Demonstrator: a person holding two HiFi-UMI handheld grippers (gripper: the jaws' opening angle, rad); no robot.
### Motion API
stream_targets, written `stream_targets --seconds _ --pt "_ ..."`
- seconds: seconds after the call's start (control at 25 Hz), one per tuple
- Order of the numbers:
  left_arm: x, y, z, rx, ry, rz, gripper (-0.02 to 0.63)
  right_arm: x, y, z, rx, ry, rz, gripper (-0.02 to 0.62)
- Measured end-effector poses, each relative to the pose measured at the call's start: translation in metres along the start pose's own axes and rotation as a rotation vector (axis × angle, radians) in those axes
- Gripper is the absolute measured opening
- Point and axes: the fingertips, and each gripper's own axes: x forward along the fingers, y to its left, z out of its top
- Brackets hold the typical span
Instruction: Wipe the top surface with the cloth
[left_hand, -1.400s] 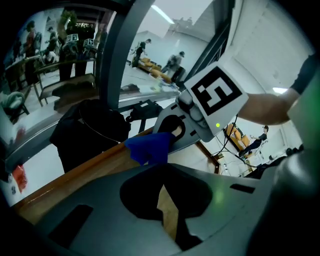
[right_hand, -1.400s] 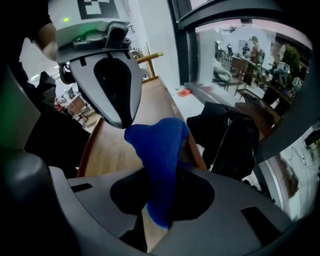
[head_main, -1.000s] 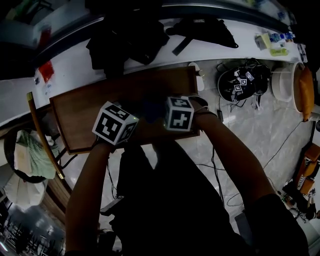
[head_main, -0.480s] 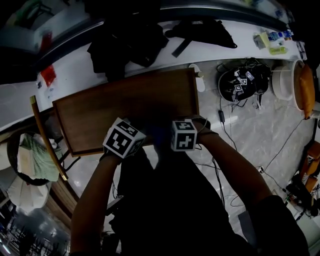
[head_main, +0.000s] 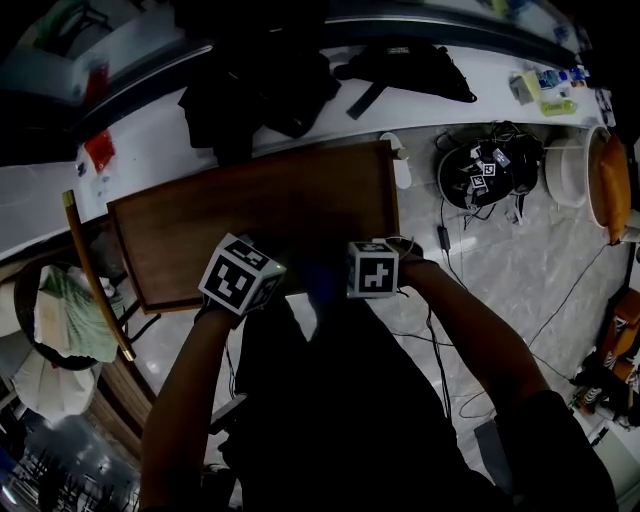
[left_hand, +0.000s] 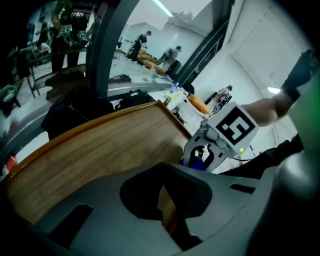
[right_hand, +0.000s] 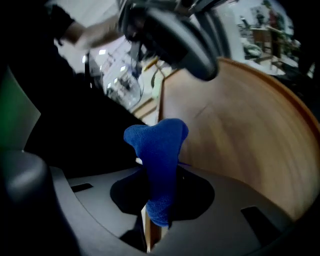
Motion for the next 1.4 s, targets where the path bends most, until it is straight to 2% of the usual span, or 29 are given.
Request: stream_targets --seconds 0.08,0.16,0.24,0.36,0.56,0.76,0.84,1.16,1.4 --pt "-0.003 0.005 0.011 0.012 -0.009 0.011 0.011 -0.029 -0.029 0.021 0.074 -0.151 -0.06 0.089" --pt "-0.006 0.012 0.026 0.032 -0.023 0.023 0.011 -0.071 -0.072 0.045 0.061 -0.245 -0.21 0.089" --pt "-0.009 0.021 0.044 0.045 -0.043 0.04 0.011 -0.105 -0.111 0.06 -0.021 -0.223 -0.358 0.089" --pt "-0.011 0.036 0.071 0.044 -0.083 0.069 0.011 -0.127 -0.151 0.068 -0.096 -0.135 -0.446 0.089" --pt "-0.006 0.047 0.086 0.019 -0.09 0.094 0.011 -0.109 -0.18 0.054 -0.08 -0.063 -0.434 0.089" --pt "0.004 0.031 0.075 0.037 -0.07 0.053 0.011 -0.105 -0.182 0.052 -0.054 -0.106 -0.469 0.089" --pt "0.009 0.028 0.067 0.029 -0.054 0.042 0.011 -0.103 -0.178 0.049 -0.033 -0.111 -0.453 0.089" --pt "0.014 0.008 0.046 0.021 -0.039 0.002 0.011 -0.074 -0.124 0.022 -0.031 -0.084 -0.361 0.089" --pt "0.023 -0.004 0.019 0.041 0.025 -0.032 0.011 -0.04 -0.068 0.003 -0.02 -0.076 -0.282 0.089"
